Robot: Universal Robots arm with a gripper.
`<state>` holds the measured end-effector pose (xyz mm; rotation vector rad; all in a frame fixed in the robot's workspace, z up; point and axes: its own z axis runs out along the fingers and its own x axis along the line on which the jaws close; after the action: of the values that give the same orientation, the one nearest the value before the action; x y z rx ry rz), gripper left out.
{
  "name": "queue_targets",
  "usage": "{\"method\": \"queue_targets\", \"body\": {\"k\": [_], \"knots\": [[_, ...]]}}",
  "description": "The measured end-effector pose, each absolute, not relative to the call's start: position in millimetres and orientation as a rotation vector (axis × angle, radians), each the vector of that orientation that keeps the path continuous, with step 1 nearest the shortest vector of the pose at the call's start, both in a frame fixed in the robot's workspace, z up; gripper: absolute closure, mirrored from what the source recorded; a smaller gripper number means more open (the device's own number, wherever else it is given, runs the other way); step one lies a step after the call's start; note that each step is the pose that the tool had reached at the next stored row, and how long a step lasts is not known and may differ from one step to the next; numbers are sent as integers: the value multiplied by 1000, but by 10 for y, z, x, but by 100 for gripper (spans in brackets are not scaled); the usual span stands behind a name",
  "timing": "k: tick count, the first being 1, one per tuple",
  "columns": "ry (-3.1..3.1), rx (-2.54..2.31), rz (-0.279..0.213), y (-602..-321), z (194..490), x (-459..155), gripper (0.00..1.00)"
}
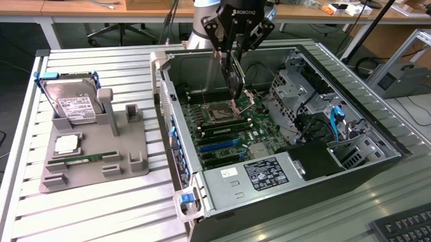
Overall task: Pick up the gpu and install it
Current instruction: 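Pick up the gpu and move the gpu toward the slot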
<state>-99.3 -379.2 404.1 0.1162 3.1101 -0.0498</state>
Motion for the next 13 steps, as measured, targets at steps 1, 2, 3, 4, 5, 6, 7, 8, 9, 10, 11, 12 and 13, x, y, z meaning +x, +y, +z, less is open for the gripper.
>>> {"method": "queue_targets", "body": {"k": [1, 2, 3, 4, 5, 6, 7, 8, 9, 10, 11, 12, 13], "knots": [[3110, 116, -50, -3792, 4037, -992, 73], [3110, 116, -50, -3792, 4032, -992, 73], [3110, 116, -50, -3792, 4028, -992, 73], [3110, 116, -50, -3792, 4023, -990, 73], [3110, 116, -50, -3793, 4018, -988, 73], [3110, 116, -50, -3793, 4013, -986, 73], [3110, 116, -50, -3793, 4008, -983, 73], [3110, 116, -50, -3793, 4002, -980, 73], [3110, 116, -50, -3794, 3997, -977, 73], [3110, 116, -50, -3794, 3991, -974, 73], [3110, 116, -50, -3795, 3984, -971, 73], [3110, 116, -50, -3796, 3977, -966, 73], [3110, 116, -50, -3797, 3969, -962, 73]]}}
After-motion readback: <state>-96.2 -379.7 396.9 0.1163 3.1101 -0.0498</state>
